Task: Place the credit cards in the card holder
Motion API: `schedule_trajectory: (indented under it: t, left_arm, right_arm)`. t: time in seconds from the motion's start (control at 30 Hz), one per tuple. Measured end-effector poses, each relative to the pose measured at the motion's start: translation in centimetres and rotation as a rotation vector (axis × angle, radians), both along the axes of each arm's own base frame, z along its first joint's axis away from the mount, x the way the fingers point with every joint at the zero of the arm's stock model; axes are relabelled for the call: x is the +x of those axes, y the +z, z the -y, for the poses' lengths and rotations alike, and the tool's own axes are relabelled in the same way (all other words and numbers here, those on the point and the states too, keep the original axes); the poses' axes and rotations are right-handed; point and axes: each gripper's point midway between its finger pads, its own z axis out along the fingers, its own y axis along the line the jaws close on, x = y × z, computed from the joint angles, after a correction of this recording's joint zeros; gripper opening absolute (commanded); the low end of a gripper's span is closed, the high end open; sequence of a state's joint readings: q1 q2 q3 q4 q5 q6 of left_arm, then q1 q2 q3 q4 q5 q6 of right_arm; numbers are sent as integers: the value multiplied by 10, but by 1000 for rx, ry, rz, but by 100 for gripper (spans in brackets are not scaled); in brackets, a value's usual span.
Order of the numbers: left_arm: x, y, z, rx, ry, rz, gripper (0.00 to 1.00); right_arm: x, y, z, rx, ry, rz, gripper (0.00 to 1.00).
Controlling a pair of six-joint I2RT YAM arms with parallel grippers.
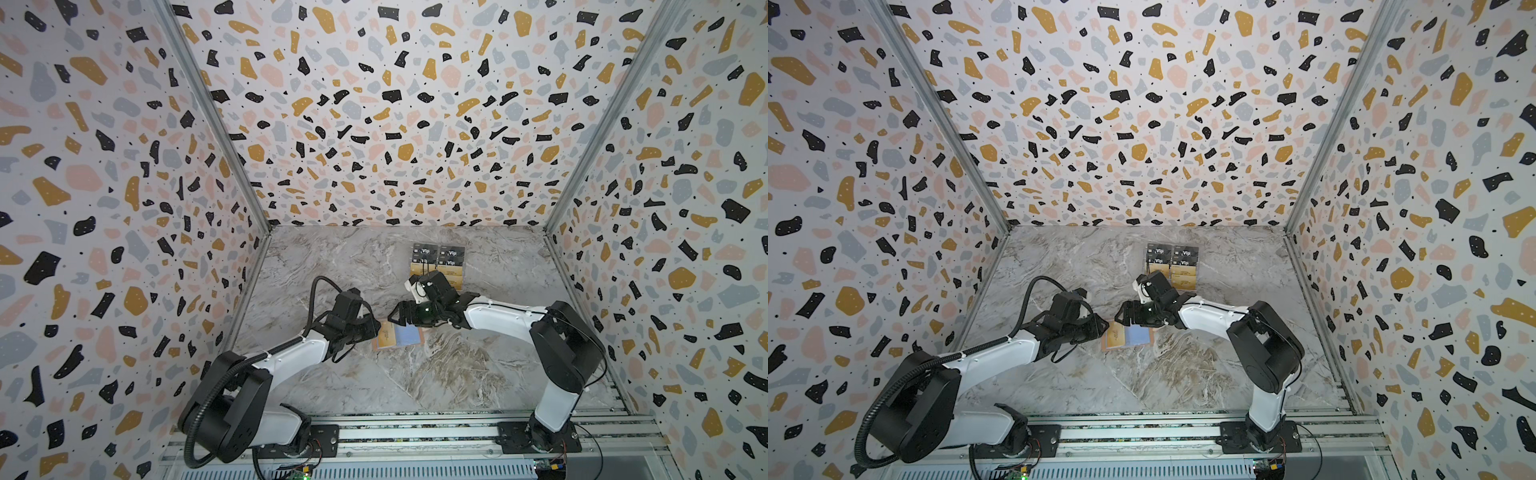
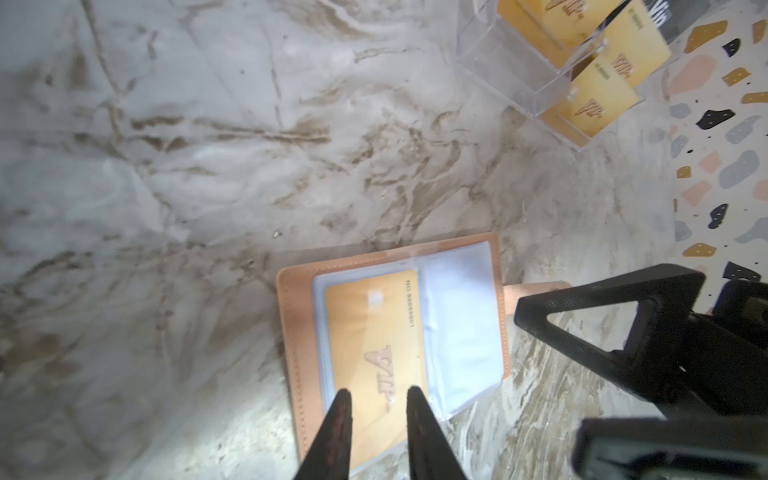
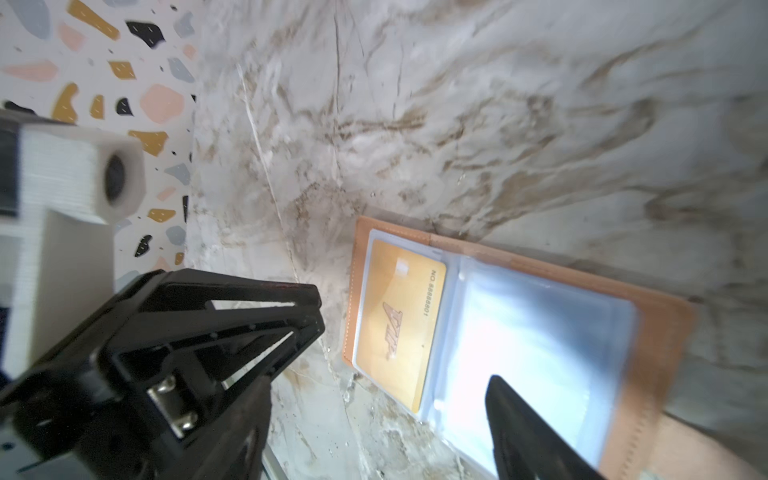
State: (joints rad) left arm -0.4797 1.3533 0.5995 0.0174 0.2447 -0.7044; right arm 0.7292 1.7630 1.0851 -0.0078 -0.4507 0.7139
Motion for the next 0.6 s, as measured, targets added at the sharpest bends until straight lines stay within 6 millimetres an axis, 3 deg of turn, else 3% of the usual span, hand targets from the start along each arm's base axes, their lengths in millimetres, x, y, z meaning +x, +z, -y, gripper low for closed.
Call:
schedule_trajectory:
  t: [0.1, 0.27, 0.4, 0.6]
  left_arm:
    - [-2, 5, 13, -42, -30, -7, 25]
    - [-5, -6, 40, -107, -61, -59, 24]
    - [-5, -22, 53, -131, -64, -97, 25]
    - [-1, -36, 62, -146, -62, -123, 33]
  right_arm:
    - [9, 0, 9, 10, 9, 25, 54]
    - [13, -15, 16, -16, 40, 36, 35]
    - [9, -26, 17, -26, 69, 34, 30]
    - [1, -41, 23, -51, 87, 19, 25]
